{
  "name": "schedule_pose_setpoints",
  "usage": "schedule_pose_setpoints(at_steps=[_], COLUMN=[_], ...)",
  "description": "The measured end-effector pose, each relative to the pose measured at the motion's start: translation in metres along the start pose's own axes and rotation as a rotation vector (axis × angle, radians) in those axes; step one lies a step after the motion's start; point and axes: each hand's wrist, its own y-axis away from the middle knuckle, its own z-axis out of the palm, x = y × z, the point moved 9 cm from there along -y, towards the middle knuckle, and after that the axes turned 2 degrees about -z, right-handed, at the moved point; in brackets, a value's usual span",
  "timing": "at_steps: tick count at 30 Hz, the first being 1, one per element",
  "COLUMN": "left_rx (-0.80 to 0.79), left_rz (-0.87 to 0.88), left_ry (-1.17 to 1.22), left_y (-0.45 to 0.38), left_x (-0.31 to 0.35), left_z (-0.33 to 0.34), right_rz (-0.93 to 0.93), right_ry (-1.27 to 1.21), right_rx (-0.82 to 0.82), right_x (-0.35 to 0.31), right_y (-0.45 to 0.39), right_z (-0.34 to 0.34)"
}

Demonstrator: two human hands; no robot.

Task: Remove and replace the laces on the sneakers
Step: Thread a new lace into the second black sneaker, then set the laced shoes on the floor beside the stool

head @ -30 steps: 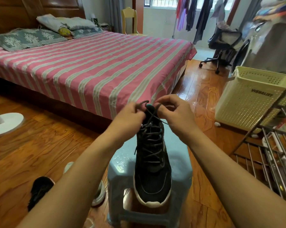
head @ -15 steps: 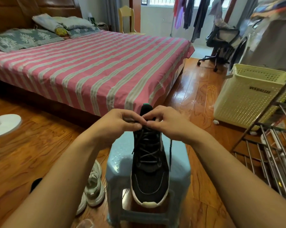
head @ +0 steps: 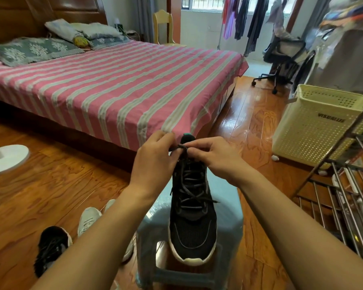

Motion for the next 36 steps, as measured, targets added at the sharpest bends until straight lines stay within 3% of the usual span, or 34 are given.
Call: schedule_pose_setpoints(at_steps=[2,4,7,10,12,14,16,20,21,24,26,28,31,34,36], left_rx=[-0.082,-0.257,-0.51,-0.562,-0.482,-0.385,-0.353,-0.499,-0.572,-0.677,-0.608,-0.567,-0.502,-0.287,-0.222], left_rz=[0.066,0.083,-0.119,-0.297,-0.396,-0.545,-0.574,-0.094,-0.047,-0.133,-0.2,-0.321,-0.523,-0.469,-0.41], left_ry=[-0.106,-0.168,-0.117,-0.089,-0.058,0.023,0.075,-0.18,-0.27,-0.421,-0.568,-0.721,-0.775,-0.645,-0.35], left_y=[-0.002,0.003,0.021,0.044,0.053,0.064,0.077,0.098,0.105,0.109,0.095,0.084,0.082,0.086,0.097], left_x=[0.002,-0.01,-0.046,-0.06,-0.061,-0.057,-0.034,0.048,0.049,0.022,0.0,-0.033,-0.069,-0.049,-0.019], left_z=[0.0,0.006,0.012,0.011,0.006,0.0,0.0,0.019,0.027,0.031,0.012,-0.01,-0.039,-0.048,-0.044], right_rz=[-0.11,-0.336,-0.407,-0.367,-0.275,-0.196,-0.165,-0.261,-0.276,-0.431,-0.474,-0.41,-0.123,0.023,0.078], right_ry=[0.152,0.495,0.832,0.779,0.589,0.52,0.585,1.014,1.11,1.377,1.509,1.477,1.015,0.808,0.837], right_rx=[0.091,0.194,0.2,0.222,0.233,0.137,-0.029,-0.288,-0.326,-0.408,-0.493,-0.571,-0.511,-0.562,-0.611], right_x=[-0.008,-0.018,-0.001,0.009,0.011,0.018,0.024,0.024,0.022,0.011,0.016,0.025,0.016,0.016,0.024], right_y=[-0.004,-0.003,0.0,-0.007,-0.015,-0.02,-0.024,-0.042,-0.046,-0.038,-0.022,-0.001,0.021,0.043,0.06], right_z=[-0.009,-0.023,-0.03,-0.034,-0.048,-0.046,-0.026,-0.001,-0.005,-0.011,-0.01,-0.008,-0.027,-0.049,-0.056])
